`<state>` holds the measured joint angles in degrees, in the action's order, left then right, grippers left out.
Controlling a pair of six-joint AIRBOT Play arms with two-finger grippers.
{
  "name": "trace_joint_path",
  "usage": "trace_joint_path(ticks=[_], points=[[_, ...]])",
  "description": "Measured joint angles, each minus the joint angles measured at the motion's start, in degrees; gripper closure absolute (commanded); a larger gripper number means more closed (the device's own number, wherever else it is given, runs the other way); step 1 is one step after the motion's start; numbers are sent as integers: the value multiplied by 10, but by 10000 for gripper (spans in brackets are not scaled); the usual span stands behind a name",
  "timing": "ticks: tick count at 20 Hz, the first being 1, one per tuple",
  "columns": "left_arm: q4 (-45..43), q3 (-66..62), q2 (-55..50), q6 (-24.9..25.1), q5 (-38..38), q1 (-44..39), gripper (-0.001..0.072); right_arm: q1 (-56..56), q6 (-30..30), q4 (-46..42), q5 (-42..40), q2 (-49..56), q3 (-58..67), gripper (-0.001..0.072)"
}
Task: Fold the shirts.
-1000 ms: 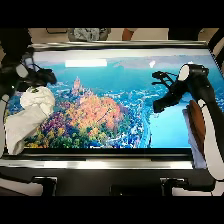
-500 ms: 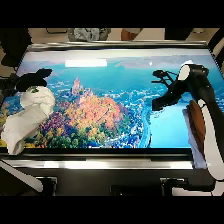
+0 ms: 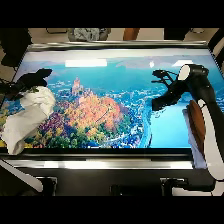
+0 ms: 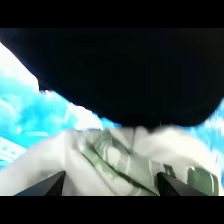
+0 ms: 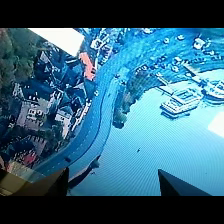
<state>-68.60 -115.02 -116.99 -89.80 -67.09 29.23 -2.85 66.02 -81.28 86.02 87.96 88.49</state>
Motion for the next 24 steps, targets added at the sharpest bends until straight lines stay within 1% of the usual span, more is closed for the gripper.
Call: trace_joint_path(ticks=[2,3,4,5,6,10,11,13,16,19,21,24], points=[[0,5,-3,26,-36,-11,-6,0,0,0,0,0,0,48],[0,7,-7,34,-46,-17,10,0,0,0,0,0,0,48],[-1,8,-12,39,-59,-24,219,0,0,0,1,0,0,48],[0,9,-16,44,-69,-30,592,0,-1,0,4,0,0,48],[0,10,-20,48,-79,-37,673,0,-4,0,6,0,0,48],[9,4,-19,57,-121,-55,675,0,-9,0,14,0,0,48],[24,1,-8,59,-126,-57,675,0,-12,0,16,0,0,49],[69,-4,28,63,-114,-60,675,0,-29,-3,21,0,0,50],[144,-7,113,74,-93,-71,675,0,-59,-14,32,-11,1,49],[190,-6,219,90,-91,-109,675,0,-79,-24,35,-42,1,49],[205,-1,294,99,-92,-153,675,0,-88,-26,35,-76,1,49],[212,12,384,104,-95,-245,675,0,-99,-28,36,-146,1,49]])
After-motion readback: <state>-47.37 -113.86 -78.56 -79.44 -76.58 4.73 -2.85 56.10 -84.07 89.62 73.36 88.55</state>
